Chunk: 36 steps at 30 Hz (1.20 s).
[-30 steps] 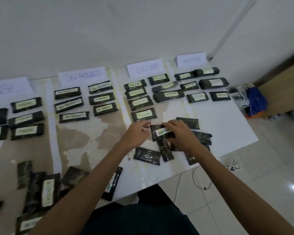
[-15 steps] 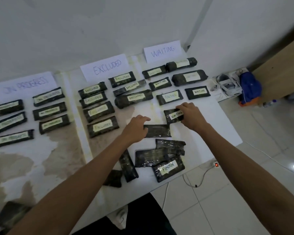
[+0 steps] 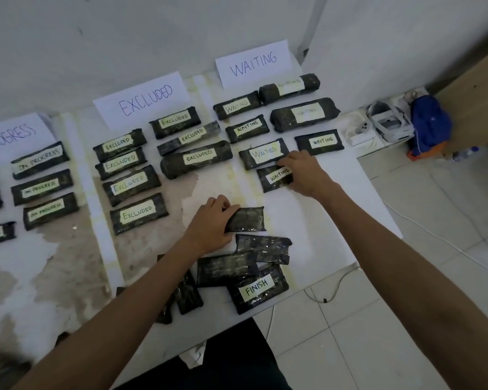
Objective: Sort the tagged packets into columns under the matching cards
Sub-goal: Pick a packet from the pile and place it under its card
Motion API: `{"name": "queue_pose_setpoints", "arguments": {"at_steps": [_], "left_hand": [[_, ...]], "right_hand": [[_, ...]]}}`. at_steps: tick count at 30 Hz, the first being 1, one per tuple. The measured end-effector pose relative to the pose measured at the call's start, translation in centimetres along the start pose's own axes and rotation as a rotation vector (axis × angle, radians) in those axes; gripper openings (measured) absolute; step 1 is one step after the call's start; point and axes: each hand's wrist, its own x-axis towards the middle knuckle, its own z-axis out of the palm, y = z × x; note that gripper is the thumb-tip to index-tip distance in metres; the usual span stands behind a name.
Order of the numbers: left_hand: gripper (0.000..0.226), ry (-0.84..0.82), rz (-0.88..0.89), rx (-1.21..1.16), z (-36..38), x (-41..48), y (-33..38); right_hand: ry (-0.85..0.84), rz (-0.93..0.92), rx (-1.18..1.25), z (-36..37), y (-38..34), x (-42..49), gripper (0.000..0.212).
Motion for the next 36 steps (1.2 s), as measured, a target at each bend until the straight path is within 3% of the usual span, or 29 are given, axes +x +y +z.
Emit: {"name": "queue_pose_setpoints", "arguments": {"at_steps": [3,6,9,12,23,27,32,36], "left_hand": [[0.047,0.101,-0.025,-0.17,-0.5,-0.6,0.3],[0.034,0.211,-0.231,-0.536,-2.0,-1.3,0.8],[0.034,0.201,-0.423,-0.766,-3.3,-2.4,0.8],[0.035,0.159,-0.482,-0.848,-4.1,-3.4,0.4],[0.036,0.021,-0.595,-1.103,-6.4,-7.0,0.2],[0.03,0.089,-0.689,-1.189,-6.3,-8.5,0.0],[0.048,0.244,-0.875,-1.394,-5.1,-11.0,-1.5],[0.048,0.316,-0.905,-1.519,-4.8,-14.0,-3.6]], "right_hand": [[0.089,-0.01,0.038,-0.2,-1.6,-1.5,0.055],[-0.039,-0.031,0.43,-0.5,-4.3,-3.7,0.059],[-0.125,0.052,0.778,-0.2,-6.9,-5.2,0.047],[-0.086,0.146,0.902,0.5,-8.5,-5.9,0.035],[0.086,0.318,1.119,0.4,-15.3,-7.2,0.035],[-0.008,0.221,0.958,0.4,-18.9,-7.7,0.046],[-0.217,-0.051,0.563,2.2,-22.9,-7.7,0.081],[-0.168,-0.128,0.434,4.0,-26.6,-7.3,0.071]]}}
